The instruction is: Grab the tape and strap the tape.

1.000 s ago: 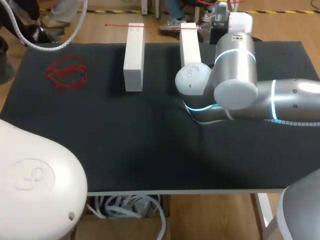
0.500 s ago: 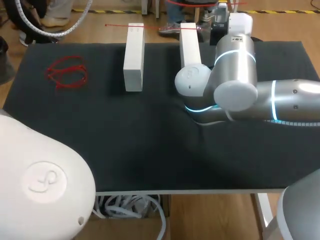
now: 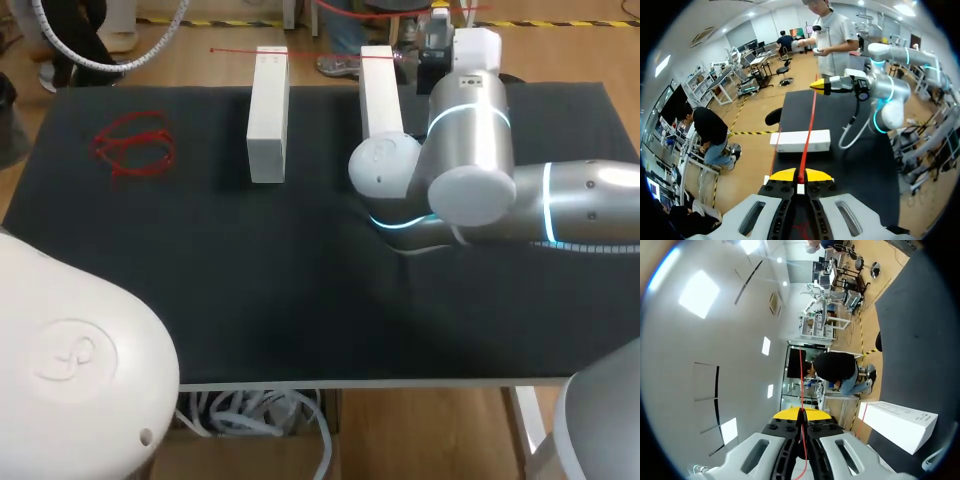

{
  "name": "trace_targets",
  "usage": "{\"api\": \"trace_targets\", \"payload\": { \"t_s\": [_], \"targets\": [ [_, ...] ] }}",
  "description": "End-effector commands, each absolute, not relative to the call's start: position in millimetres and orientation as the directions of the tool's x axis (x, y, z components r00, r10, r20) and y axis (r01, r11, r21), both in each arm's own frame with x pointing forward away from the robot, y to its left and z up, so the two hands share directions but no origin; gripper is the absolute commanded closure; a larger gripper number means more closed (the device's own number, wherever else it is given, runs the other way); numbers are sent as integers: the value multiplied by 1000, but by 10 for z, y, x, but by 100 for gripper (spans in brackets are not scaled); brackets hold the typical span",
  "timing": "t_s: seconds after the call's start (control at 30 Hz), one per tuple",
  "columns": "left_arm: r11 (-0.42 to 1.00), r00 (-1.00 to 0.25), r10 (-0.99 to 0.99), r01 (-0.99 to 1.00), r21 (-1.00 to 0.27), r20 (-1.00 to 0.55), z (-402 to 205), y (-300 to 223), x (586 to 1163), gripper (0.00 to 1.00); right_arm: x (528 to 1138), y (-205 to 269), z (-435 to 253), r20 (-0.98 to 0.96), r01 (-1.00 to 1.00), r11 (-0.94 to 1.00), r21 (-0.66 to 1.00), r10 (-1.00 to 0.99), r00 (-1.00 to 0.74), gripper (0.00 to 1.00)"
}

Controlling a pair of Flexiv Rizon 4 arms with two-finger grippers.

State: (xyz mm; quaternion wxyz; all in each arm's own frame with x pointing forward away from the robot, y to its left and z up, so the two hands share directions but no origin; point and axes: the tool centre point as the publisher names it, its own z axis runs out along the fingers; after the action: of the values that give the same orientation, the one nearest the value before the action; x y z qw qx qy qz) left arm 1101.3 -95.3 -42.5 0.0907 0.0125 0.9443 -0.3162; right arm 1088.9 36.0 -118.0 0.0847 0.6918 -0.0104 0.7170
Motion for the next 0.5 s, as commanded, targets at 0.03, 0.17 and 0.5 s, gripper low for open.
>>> {"api": "trace_targets", "payload": {
  "t_s": [0.03,0.17,0.5],
  "targets": [
    [847,-982,-3,98,-522,-189,-417,-988,11008,100,10881,340,-1152,994,-130,-986,107,111,-23,100],
    [891,-978,50,134,-433,-200,-408,-1031,11006,100,10896,340,-1174,993,-129,-985,114,117,-19,100],
    [940,-975,154,195,-282,-159,-397,-1117,11013,100,10924,322,-1191,992,-131,-984,124,127,-19,100]
  ]
}}
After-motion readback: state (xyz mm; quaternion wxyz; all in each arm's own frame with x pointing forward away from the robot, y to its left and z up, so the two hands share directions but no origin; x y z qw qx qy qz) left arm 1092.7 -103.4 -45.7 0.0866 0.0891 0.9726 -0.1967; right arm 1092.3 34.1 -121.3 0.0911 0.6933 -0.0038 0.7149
